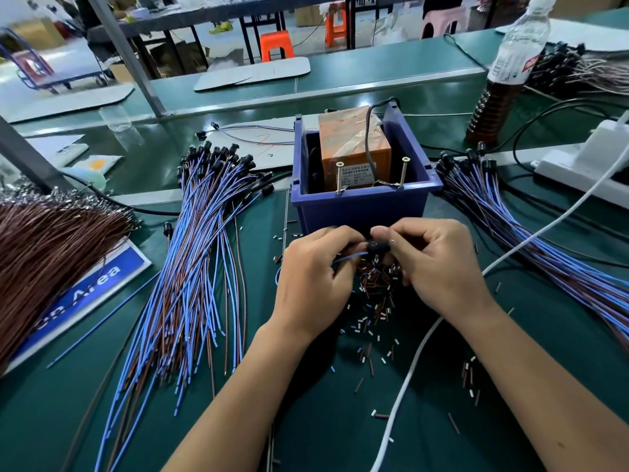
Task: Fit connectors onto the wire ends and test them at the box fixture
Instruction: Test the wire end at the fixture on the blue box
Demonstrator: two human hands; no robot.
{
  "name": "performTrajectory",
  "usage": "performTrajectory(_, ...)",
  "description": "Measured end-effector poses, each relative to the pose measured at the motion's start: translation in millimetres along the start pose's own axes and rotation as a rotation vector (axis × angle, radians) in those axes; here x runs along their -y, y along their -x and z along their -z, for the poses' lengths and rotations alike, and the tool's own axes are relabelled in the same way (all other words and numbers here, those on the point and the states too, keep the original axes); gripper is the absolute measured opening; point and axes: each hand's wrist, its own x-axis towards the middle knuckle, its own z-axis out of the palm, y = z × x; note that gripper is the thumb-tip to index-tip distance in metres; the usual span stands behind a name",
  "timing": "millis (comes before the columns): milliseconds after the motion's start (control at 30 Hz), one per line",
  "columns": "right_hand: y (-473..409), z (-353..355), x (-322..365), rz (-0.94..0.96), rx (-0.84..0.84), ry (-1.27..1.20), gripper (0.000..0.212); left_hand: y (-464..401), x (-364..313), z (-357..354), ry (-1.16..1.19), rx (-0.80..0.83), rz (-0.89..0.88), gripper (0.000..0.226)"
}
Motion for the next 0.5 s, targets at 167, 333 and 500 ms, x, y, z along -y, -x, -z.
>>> performTrajectory(167,-0.4,2.4,-1.5,0.019,0.015,-0.016,0.032,-3.5,-0.3,5.2,0.093,0.029,0.001,0.019)
performTrajectory(333,-2.9,14.4,-7.3,-0.031,-0.134,-0.133,0.031,-3.8,5.1,9.4,0.164,-0.031,0.088,0.022)
performTrajectory(500,-4.2,13.7,-11.1,-0.052,-0.139,-0.120,0.016,-5.5,5.4,9.2,0.384,-0.101,0.251,0.020)
